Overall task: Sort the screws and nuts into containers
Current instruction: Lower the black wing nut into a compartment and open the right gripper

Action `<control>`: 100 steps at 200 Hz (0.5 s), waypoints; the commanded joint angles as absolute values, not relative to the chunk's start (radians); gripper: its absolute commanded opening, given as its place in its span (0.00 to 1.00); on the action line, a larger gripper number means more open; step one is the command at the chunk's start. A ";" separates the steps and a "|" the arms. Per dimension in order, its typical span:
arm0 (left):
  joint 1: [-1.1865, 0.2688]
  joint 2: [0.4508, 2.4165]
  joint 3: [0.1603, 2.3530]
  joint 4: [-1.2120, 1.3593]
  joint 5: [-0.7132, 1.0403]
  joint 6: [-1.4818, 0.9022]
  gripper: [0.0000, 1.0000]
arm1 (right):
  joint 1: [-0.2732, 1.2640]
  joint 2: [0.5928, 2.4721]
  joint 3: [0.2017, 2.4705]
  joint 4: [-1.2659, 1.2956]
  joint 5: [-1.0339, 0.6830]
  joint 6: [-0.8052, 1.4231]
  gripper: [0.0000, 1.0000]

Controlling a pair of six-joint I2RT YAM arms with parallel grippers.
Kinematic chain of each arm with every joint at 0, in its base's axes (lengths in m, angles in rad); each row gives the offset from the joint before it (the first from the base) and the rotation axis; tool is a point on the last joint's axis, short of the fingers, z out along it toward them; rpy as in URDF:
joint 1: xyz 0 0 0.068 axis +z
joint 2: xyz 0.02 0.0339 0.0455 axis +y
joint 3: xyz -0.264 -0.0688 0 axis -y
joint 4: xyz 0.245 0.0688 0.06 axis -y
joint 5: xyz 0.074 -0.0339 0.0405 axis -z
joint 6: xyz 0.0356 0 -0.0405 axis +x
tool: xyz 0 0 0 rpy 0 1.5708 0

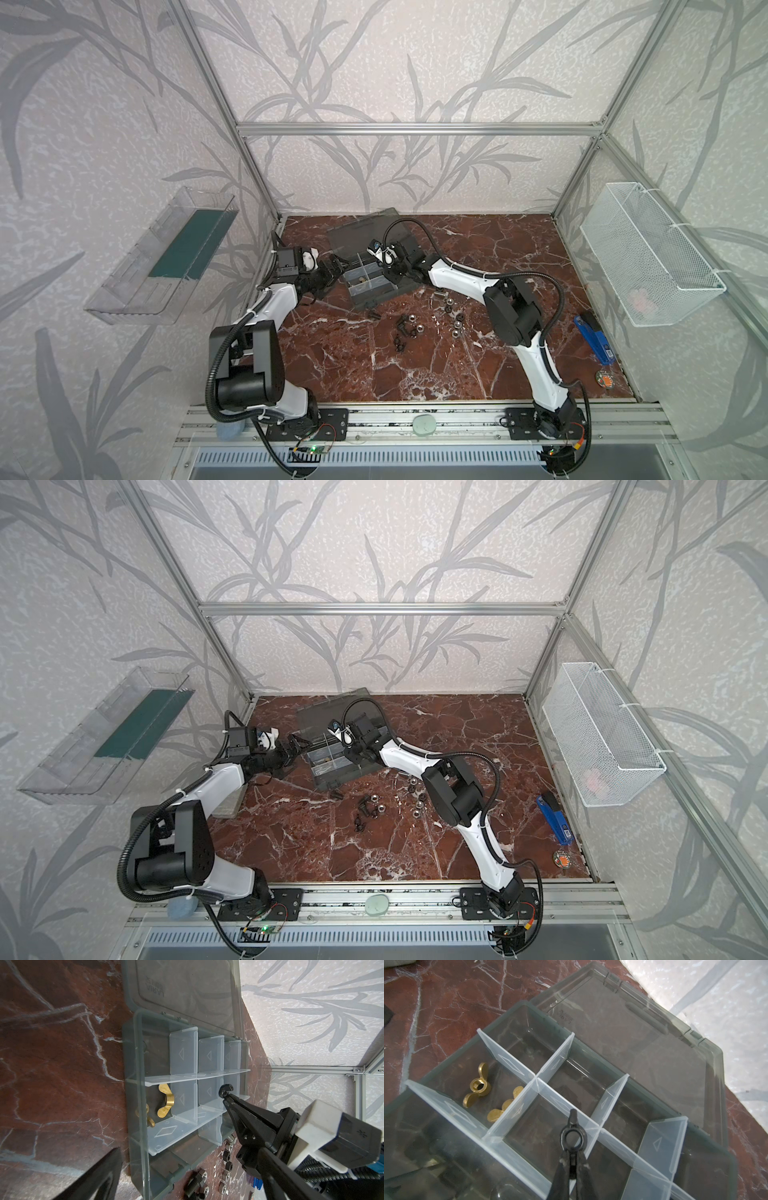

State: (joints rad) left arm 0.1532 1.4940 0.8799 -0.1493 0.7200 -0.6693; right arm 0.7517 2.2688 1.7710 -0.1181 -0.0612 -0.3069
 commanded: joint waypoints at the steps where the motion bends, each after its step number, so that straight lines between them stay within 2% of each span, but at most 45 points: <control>1: 0.159 1.485 0.875 -0.145 0.732 -0.661 0.99 | 0.756 2.284 1.787 -0.130 -0.073 -0.292 0.00; 52: 0.159 1.489 0.869 -0.141 0.736 -0.662 1.00 | 0.756 2.286 1.785 -0.132 -0.077 -0.295 0.01; 100: 0.158 1.488 0.867 -0.139 0.740 -0.662 1.00 | 0.762 2.280 1.784 -0.135 -0.091 -0.288 0.19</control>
State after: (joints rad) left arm 0.1532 1.4940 0.8799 -0.1486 0.7277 -0.6693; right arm 0.7544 2.2707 1.7710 -0.1184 -0.0647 -0.2996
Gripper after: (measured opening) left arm 0.995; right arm 0.158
